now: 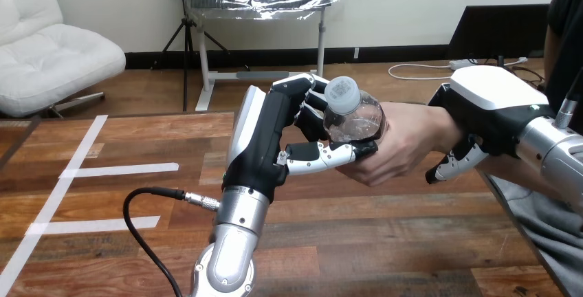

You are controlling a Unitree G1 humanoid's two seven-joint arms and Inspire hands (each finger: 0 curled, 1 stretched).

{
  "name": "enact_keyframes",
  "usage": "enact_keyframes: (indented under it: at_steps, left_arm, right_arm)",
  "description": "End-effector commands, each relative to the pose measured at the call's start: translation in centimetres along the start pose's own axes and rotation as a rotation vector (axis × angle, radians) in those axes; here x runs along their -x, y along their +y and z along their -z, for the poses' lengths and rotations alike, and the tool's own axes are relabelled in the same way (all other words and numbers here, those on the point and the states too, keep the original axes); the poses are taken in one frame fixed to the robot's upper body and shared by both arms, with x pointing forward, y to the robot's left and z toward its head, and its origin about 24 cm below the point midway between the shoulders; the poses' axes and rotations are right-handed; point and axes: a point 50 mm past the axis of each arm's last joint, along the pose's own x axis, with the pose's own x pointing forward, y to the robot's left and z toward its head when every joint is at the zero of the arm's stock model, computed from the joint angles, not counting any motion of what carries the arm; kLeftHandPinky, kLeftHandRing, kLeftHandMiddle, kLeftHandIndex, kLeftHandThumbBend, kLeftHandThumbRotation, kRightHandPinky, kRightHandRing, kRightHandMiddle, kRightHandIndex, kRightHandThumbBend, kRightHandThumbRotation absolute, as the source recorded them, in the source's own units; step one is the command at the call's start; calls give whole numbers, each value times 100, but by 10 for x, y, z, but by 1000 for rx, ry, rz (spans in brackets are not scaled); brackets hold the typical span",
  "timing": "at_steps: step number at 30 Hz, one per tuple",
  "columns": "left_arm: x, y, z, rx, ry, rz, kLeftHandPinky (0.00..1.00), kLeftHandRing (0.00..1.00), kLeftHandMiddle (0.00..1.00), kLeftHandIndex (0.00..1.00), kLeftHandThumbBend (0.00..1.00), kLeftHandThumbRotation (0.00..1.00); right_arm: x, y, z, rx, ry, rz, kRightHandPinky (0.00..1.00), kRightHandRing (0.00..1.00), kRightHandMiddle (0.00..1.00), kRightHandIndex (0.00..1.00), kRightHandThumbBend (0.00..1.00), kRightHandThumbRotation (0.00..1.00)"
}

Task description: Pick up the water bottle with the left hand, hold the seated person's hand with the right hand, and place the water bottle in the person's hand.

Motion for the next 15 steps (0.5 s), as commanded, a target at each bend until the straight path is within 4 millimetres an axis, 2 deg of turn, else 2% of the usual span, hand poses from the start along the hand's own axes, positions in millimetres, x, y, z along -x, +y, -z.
enact_keyframes:
  at_steps: [1, 6, 15]
  left_arm:
    - [-23, -13, -34, 49, -139, 10, 34, 36, 40, 50, 55, 0]
    - [-23, -13, -33, 47, -137, 11, 33, 35, 40, 50, 55, 0]
    - [-23, -11, -31, 45, -134, 12, 32, 35, 39, 50, 55, 0]
  right_arm:
    - [-1, -30, -6, 40, -39, 123, 12, 19, 26, 32, 75, 0]
    - [-1, -28, -6, 52, -41, 124, 12, 19, 26, 32, 76, 0]
    - [-2, -26, -4, 98, -46, 128, 14, 21, 30, 38, 80, 0]
